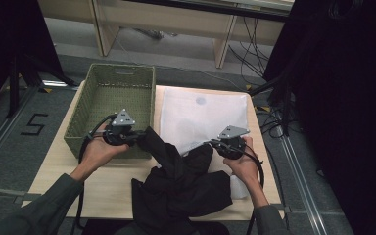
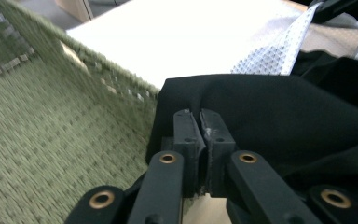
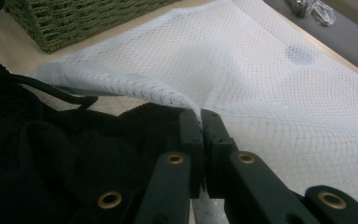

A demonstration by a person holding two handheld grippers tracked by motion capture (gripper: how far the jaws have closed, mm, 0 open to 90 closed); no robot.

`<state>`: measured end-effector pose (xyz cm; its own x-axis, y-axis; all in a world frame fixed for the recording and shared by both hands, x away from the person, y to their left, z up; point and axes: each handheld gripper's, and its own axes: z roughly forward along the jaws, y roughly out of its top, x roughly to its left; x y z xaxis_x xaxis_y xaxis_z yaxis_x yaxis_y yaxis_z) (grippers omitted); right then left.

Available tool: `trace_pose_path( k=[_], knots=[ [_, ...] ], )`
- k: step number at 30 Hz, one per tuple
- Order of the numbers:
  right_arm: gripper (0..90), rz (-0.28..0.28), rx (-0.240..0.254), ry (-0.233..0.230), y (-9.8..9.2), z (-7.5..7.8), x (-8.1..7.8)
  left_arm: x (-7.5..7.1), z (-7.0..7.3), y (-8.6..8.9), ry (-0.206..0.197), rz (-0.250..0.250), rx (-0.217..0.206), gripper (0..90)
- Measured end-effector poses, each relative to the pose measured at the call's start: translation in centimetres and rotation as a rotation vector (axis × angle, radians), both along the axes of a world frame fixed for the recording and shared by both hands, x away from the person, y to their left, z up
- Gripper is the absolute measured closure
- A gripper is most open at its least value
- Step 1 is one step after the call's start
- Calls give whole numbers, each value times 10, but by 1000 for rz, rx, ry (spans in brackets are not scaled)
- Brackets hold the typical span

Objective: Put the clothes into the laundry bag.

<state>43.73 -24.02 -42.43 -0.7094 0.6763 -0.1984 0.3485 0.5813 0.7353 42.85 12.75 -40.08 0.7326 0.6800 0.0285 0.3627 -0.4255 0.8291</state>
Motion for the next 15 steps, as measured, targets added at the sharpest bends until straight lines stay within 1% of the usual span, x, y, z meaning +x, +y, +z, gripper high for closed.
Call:
trace_pose_path(
  k=[1,2,3,4,5,6,7,8,9,10,11,12,13,14,15],
  knots=[
    [894,1,0,-1,0,0,0,-2,3,-2,-3,-4,-10,862],
    [894,0,1,8,0,1,-1,-7,7,-4,-18,-11,-18,863],
    [894,0,1,10,0,1,-1,-14,15,-8,-30,-41,-41,862],
    [895,10,-5,-2,0,1,0,-22,21,-14,-33,-72,-73,862],
    [894,11,-4,-9,-1,1,1,-32,29,-21,-37,-109,-96,861],
    [894,0,2,0,-1,2,0,-39,34,-27,-45,-140,-109,861],
    [894,0,2,0,-1,2,0,-39,34,-27,-45,-140,-109,861],
    [895,11,-6,-7,-1,1,1,-59,43,-47,-54,-227,-137,860],
    [895,11,-6,-7,-1,1,1,-59,43,-47,-54,-227,-137,860],
    [894,8,-3,0,0,2,0,-77,45,-71,-56,-319,-139,860],
    [895,0,2,1,0,3,-1,-85,43,-84,-56,-359,-125,860],
    [894,18,1,-22,0,3,0,-91,38,-97,-49,-394,-117,859],
    [895,13,2,-16,0,4,-1,-95,33,-110,-36,-428,-98,858],
    [894,14,4,-24,1,5,-1,-97,26,-122,-31,-453,-78,857],
    [895,8,4,-18,2,7,-3,-96,19,-132,-30,-468,-51,855]
  ],
)
